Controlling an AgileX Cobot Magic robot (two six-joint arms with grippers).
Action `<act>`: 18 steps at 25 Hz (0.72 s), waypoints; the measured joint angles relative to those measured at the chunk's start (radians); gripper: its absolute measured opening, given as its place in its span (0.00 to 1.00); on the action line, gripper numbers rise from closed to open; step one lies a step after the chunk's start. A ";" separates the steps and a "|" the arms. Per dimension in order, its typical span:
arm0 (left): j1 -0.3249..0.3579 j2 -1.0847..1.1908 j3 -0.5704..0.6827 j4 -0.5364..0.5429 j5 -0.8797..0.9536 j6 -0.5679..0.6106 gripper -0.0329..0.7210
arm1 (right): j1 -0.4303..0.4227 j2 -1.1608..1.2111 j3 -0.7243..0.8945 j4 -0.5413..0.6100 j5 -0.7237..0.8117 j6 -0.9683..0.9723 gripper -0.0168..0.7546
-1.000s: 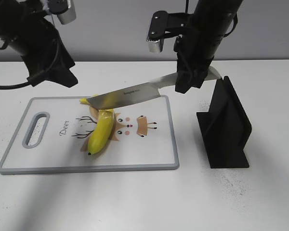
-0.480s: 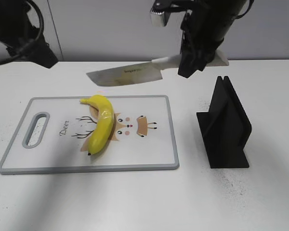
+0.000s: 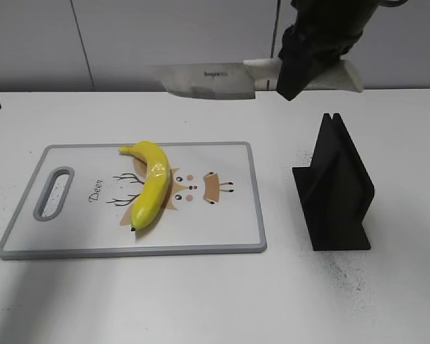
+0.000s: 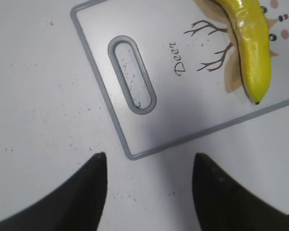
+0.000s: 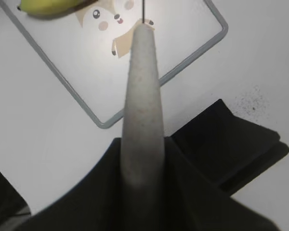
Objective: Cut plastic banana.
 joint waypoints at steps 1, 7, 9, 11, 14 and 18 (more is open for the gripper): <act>0.010 -0.015 0.019 0.000 0.001 -0.014 0.77 | 0.000 -0.013 0.000 0.005 0.001 0.050 0.23; 0.026 -0.141 0.147 -0.003 0.008 -0.046 0.77 | 0.000 -0.103 0.006 0.014 0.003 0.255 0.23; 0.026 -0.194 0.197 -0.003 0.008 -0.048 0.77 | 0.000 -0.140 0.035 0.016 0.001 0.293 0.23; 0.027 -0.250 0.256 -0.003 0.009 -0.049 0.77 | 0.000 -0.189 0.088 0.018 -0.016 0.322 0.23; 0.027 -0.345 0.346 -0.003 0.009 -0.057 0.76 | 0.000 -0.280 0.217 0.019 -0.102 0.361 0.23; 0.027 -0.491 0.481 -0.003 0.009 -0.071 0.76 | 0.000 -0.420 0.409 0.009 -0.238 0.422 0.23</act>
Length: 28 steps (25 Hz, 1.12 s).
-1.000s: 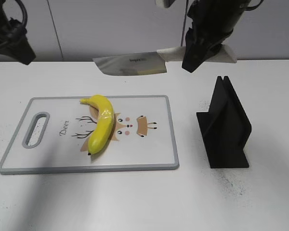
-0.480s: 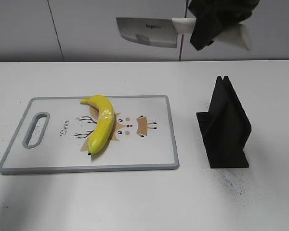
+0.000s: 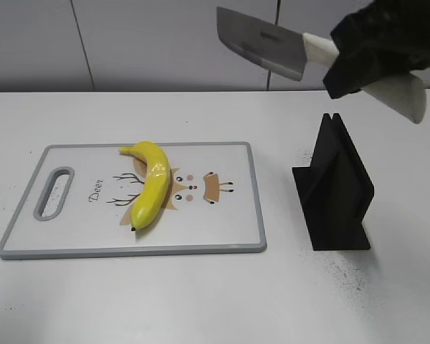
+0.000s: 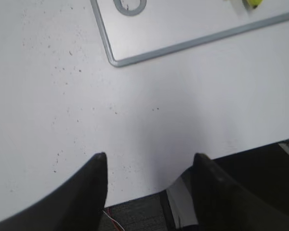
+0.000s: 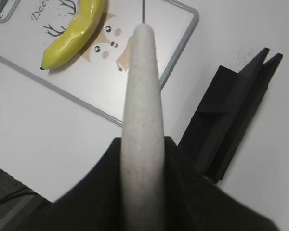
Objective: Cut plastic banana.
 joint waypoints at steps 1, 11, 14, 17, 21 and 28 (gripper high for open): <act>0.000 -0.042 0.035 -0.001 0.000 -0.001 0.76 | 0.000 -0.030 0.041 -0.012 -0.031 0.024 0.23; 0.000 -0.515 0.289 0.008 -0.109 -0.066 0.75 | 0.000 -0.267 0.285 -0.269 -0.129 0.369 0.23; 0.000 -0.666 0.313 0.010 -0.152 -0.079 0.74 | 0.000 -0.290 0.323 -0.297 -0.135 0.434 0.23; 0.000 -0.795 0.320 0.027 -0.163 -0.080 0.74 | 0.000 -0.292 0.366 -0.301 -0.145 0.471 0.23; 0.000 -0.930 0.345 0.071 -0.161 -0.082 0.73 | 0.000 -0.292 0.424 -0.312 -0.195 0.527 0.23; 0.000 -1.003 0.372 0.082 -0.123 -0.082 0.73 | 0.000 -0.278 0.482 -0.331 -0.273 0.559 0.23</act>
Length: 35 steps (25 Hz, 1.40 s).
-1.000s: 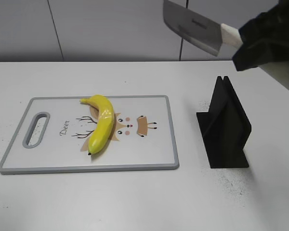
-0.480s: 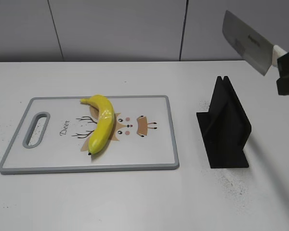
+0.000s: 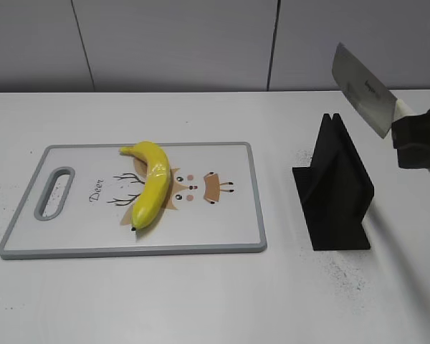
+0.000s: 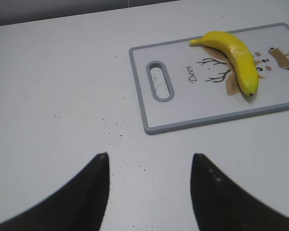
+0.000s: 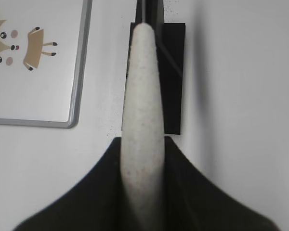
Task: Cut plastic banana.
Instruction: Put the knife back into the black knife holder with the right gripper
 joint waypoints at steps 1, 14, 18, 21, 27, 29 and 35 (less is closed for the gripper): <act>0.000 0.000 0.000 -0.005 0.002 -0.001 0.73 | 0.000 0.009 0.000 -0.001 -0.005 0.000 0.23; 0.000 0.000 0.001 -0.016 0.002 -0.002 0.72 | 0.000 0.133 0.000 -0.021 -0.071 0.030 0.23; 0.000 0.000 0.001 -0.017 0.002 -0.002 0.72 | 0.000 0.133 0.000 -0.095 -0.081 0.114 0.23; 0.000 0.000 0.001 -0.017 0.002 -0.001 0.71 | 0.000 0.133 0.000 -0.093 -0.082 0.139 0.23; 0.000 0.000 0.001 -0.017 0.002 -0.001 0.70 | 0.000 0.133 0.000 -0.054 -0.083 0.138 0.23; 0.000 0.000 0.001 -0.017 0.002 -0.001 0.70 | 0.000 0.134 0.000 -0.053 -0.083 0.137 0.23; 0.000 0.000 0.001 -0.017 0.002 -0.001 0.70 | 0.000 0.177 0.001 -0.030 -0.090 0.103 0.23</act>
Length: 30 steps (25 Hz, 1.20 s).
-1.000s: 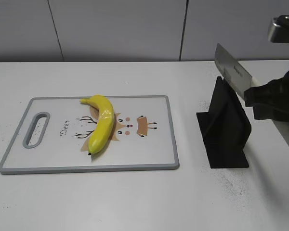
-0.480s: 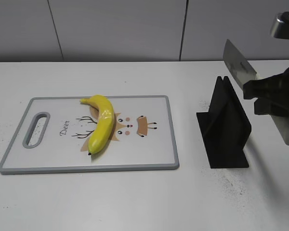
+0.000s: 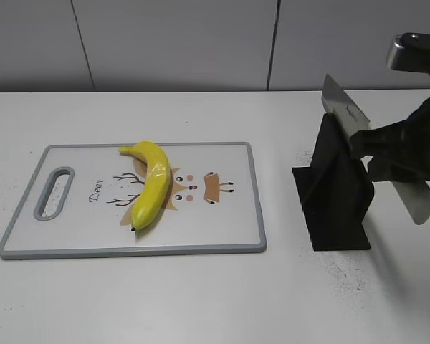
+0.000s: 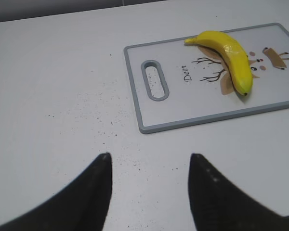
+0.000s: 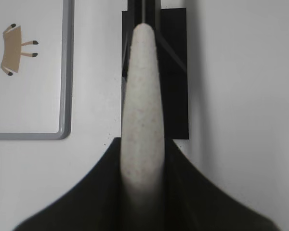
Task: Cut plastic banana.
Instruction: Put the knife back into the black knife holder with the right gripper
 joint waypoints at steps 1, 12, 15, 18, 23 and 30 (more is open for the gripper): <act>0.000 0.000 0.000 0.000 0.000 0.000 0.70 | 0.000 0.007 0.000 0.003 0.000 -0.003 0.23; 0.000 0.000 0.000 0.000 0.000 0.000 0.68 | 0.000 0.011 0.001 0.006 -0.008 -0.009 0.23; 0.000 0.000 0.000 0.000 0.000 0.001 0.68 | 0.000 0.013 0.001 0.010 -0.008 -0.009 0.23; 0.000 0.000 0.000 0.000 0.000 -0.001 0.68 | 0.000 0.038 0.001 0.013 -0.008 -0.009 0.23; 0.000 0.000 0.000 0.000 0.000 0.000 0.68 | 0.000 0.081 0.001 0.027 -0.009 -0.009 0.23; 0.000 0.000 0.000 0.000 0.000 0.000 0.68 | 0.000 0.081 0.001 0.029 -0.014 -0.009 0.46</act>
